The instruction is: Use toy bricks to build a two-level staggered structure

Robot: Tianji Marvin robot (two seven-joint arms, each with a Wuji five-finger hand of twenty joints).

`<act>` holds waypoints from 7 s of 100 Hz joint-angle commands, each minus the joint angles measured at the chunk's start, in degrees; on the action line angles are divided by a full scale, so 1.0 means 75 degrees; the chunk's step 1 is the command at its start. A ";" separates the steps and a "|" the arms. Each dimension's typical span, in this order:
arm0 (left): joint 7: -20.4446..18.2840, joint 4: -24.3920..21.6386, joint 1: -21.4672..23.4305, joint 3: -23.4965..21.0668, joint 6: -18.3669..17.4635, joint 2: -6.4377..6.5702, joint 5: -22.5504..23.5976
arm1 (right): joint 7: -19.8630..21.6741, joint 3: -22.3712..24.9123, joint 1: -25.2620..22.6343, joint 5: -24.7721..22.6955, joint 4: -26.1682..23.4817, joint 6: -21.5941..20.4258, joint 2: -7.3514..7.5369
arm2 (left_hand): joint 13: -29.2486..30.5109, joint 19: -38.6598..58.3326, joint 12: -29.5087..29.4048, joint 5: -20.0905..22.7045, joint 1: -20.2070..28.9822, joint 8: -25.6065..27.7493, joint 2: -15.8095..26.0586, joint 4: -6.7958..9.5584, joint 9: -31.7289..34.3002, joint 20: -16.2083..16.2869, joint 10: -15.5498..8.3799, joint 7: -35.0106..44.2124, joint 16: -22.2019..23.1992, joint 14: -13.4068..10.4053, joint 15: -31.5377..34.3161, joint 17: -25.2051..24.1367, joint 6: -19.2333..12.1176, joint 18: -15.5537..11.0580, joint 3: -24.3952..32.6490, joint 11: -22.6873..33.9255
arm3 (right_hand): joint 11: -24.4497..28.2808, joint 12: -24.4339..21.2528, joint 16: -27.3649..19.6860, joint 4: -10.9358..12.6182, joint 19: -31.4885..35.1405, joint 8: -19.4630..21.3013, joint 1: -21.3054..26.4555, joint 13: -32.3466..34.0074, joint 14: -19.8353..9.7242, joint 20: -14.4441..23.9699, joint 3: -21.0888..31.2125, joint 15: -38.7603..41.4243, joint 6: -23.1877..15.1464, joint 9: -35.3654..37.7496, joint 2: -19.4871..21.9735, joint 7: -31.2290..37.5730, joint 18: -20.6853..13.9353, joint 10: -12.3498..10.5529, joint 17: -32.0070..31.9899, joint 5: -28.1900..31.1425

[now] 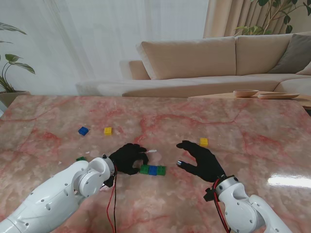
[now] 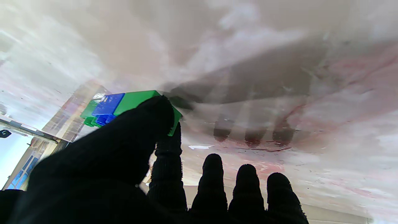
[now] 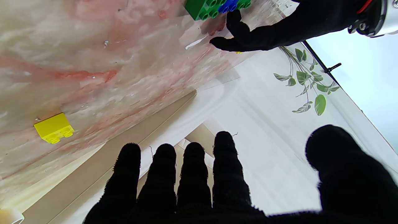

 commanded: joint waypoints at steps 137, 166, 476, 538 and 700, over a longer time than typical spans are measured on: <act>-0.1247 -0.2423 0.2715 -0.3834 0.0044 0.0198 0.0014 | 0.0075 -0.0221 0.0108 0.0033 0.0096 0.0241 -0.0019 | -0.0320 0.0295 -0.0195 -0.0003 -0.1687 -0.4254 -0.0299 -0.0216 -0.0110 0.0668 -0.0021 -0.4259 0.0007 0.0099 0.0266 -0.0131 0.2060 -0.0106 -0.2220 -0.0631 | -0.0176 -0.0001 0.0069 -0.0006 -0.0080 0.0052 -0.0068 -0.0333 -0.0201 -0.0020 0.0029 -0.0077 -0.0126 -0.0263 0.0111 -0.0180 -0.0099 0.0011 -0.0170 -0.0258; -0.1621 -0.3078 0.3779 -0.5342 0.0254 0.0201 -0.0185 | 0.0114 -0.0251 0.0190 0.0073 0.0129 0.0229 -0.0016 | -0.0339 0.0418 -0.0138 0.0233 -0.1678 -0.4454 -0.0342 -0.0179 -0.0141 0.1067 0.0067 -0.4653 -0.0016 0.0179 0.0208 -0.0193 0.2431 0.0034 -0.2874 -0.0710 | -0.0178 -0.0006 0.0067 -0.0006 -0.0108 0.0061 -0.0076 -0.0346 -0.0203 -0.0038 0.0024 -0.0080 -0.0118 -0.0295 0.0116 -0.0184 -0.0110 0.0004 -0.0174 -0.0268; -0.1384 -0.0829 0.2555 -0.4794 -0.0068 0.0434 0.2267 | 0.0508 -0.0188 0.0252 0.0194 -0.0006 0.0222 0.0042 | 0.0290 0.0632 0.1459 0.0677 -0.0937 0.0355 -0.0506 -0.0277 0.1141 0.2071 -0.0016 0.0649 0.1208 0.0335 0.1887 -0.0275 0.0594 0.0133 0.0059 0.1252 | -0.0163 0.0009 0.0068 -0.0005 -0.0084 0.0092 -0.0067 -0.0387 -0.0217 -0.0001 0.0013 -0.0083 -0.0139 -0.0307 0.0125 -0.0212 -0.0093 -0.0002 -0.0177 -0.0278; -0.0825 -0.0624 0.2563 -0.4605 -0.0174 0.0412 0.2436 | 0.0479 -0.0139 0.0202 0.0135 -0.0020 0.0198 0.0043 | 0.0327 0.0638 0.1510 0.0767 -0.1111 0.0358 -0.0365 -0.0224 0.1236 0.2127 -0.0020 0.0682 0.1244 0.0360 0.1949 -0.0268 0.0539 0.0142 -0.0483 0.1352 | -0.0164 0.0011 0.0069 -0.0004 -0.0083 0.0093 -0.0061 -0.0379 -0.0210 0.0002 0.0025 -0.0081 -0.0147 -0.0304 0.0123 -0.0217 -0.0090 -0.0003 -0.0179 -0.0280; 0.1665 0.0127 0.0946 -0.1028 -0.0230 -0.0034 0.1168 | 0.0359 0.0072 -0.0028 0.0021 -0.0077 0.0194 0.0031 | 0.0258 0.0634 0.1508 0.0614 -0.0908 -0.0299 -0.0222 -0.0279 0.1071 0.2194 -0.0070 0.0591 0.1249 0.0305 0.2011 -0.0275 0.0646 0.0114 -0.0236 0.1410 | -0.0170 0.0004 0.0062 -0.0006 -0.0088 0.0104 -0.0057 -0.0421 -0.0224 -0.0003 0.0018 -0.0091 -0.0141 -0.0351 0.0131 -0.0236 -0.0112 0.0015 -0.0168 -0.0301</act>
